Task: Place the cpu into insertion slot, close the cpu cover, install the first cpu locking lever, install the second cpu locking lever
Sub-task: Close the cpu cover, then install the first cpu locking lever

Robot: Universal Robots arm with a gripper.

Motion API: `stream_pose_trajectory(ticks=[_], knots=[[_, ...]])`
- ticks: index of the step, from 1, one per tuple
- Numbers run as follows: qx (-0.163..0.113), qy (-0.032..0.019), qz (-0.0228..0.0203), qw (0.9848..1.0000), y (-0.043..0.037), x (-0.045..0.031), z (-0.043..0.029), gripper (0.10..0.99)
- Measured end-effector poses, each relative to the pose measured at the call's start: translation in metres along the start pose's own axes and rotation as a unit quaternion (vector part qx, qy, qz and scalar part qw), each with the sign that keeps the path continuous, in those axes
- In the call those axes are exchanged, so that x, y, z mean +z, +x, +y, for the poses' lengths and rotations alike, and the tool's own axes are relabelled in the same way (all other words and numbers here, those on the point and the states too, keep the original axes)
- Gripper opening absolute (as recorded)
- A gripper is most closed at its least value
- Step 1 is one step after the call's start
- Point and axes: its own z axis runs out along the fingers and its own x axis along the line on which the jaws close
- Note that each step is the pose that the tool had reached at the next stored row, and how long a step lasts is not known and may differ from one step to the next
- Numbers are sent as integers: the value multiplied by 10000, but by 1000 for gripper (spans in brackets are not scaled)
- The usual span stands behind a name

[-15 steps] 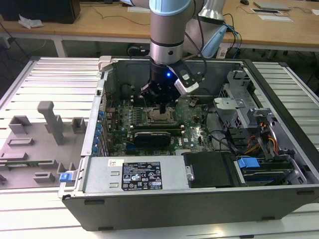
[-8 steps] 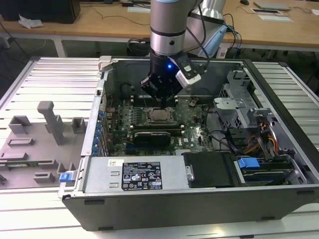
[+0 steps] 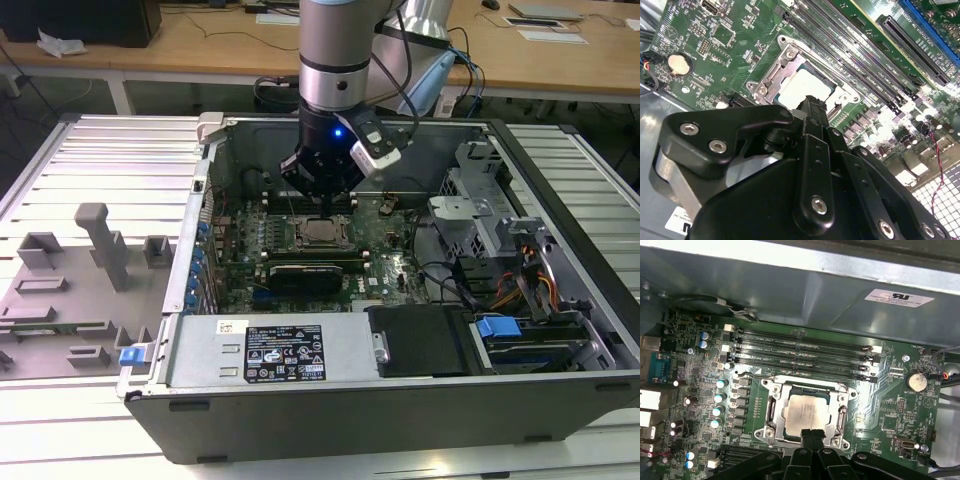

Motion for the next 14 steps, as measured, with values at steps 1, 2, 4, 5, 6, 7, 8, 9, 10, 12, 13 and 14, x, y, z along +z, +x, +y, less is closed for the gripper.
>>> stream_pose_trajectory(ticks=[1,2,4,5,6,7,8,9,10,12,13,14], knots=[[0,0,0,10000,0,0,0,106],[0,0,0,10000,0,-1,0,106],[0,0,0,10000,0,-1,0,106],[0,0,0,10000,0,-1,0,106],[0,0,0,10000,0,-2,0,106],[0,0,0,10000,0,-2,0,106],[0,0,0,10000,0,-2,0,106],[0,0,0,10000,0,-2,0,106],[0,0,0,10000,0,-2,0,106],[0,1,1,10000,31,-4,4,106],[0,1,0,10000,51,-4,7,106],[0,1,0,10000,73,-5,11,106]])
